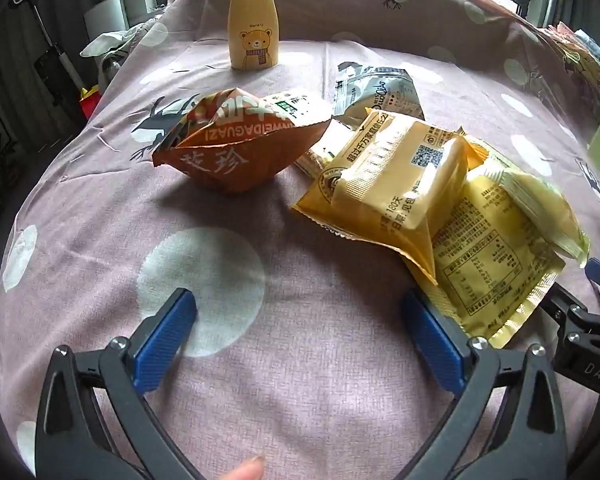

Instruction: Organize snacks

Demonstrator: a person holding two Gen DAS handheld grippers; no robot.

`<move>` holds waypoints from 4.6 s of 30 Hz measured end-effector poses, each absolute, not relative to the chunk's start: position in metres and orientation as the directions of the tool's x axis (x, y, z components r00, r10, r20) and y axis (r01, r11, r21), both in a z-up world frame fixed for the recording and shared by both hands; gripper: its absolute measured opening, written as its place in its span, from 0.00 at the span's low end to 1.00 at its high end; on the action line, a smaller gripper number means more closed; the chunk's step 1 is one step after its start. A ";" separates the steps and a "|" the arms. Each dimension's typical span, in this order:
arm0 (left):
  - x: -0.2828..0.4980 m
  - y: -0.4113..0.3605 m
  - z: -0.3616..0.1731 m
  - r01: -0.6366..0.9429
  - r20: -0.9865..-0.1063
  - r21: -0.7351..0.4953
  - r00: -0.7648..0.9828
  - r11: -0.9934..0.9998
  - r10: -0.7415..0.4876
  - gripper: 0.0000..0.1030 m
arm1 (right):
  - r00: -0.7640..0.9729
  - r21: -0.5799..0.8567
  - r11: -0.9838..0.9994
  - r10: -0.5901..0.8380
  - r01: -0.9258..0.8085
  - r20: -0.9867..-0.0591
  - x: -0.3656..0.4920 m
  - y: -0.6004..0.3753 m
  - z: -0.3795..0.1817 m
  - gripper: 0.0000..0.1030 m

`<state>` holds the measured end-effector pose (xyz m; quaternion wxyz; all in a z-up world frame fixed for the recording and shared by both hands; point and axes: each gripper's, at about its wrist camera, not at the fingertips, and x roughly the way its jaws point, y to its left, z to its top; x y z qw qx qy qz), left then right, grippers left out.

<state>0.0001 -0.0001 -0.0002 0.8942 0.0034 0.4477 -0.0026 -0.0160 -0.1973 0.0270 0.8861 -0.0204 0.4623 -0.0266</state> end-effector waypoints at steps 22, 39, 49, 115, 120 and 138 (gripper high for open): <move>-0.005 -0.001 0.002 0.001 -0.799 0.007 0.601 1.000 0.005 1.00 | 0.572 -0.060 0.998 -0.066 0.029 -0.817 -0.017 -0.197 0.027 0.99; -0.006 -0.001 0.002 0.001 -0.798 0.008 0.602 1.000 0.006 1.00 | 0.572 -0.060 0.998 -0.065 0.029 -0.817 -0.017 -0.197 0.027 0.99; -0.005 0.000 0.002 0.001 -0.798 0.006 0.602 1.000 0.005 1.00 | 0.572 -0.060 0.998 -0.066 0.029 -0.817 -0.017 -0.197 0.027 0.99; 0.038 -0.078 0.048 0.199 -0.782 -0.382 0.450 0.902 -0.431 0.36 | 0.419 0.538 0.830 0.440 0.150 -0.794 0.048 -0.235 0.045 0.76; 0.037 -0.085 0.047 0.235 -0.775 -0.359 0.464 0.903 -0.429 0.27 | 0.417 0.543 0.828 0.447 0.142 -0.791 0.051 -0.229 0.038 0.72; -0.007 -0.109 0.096 0.429 -0.641 -0.332 0.551 0.840 -0.534 0.19 | 0.618 0.567 0.819 0.404 0.083 -0.674 -0.009 -0.240 0.099 0.46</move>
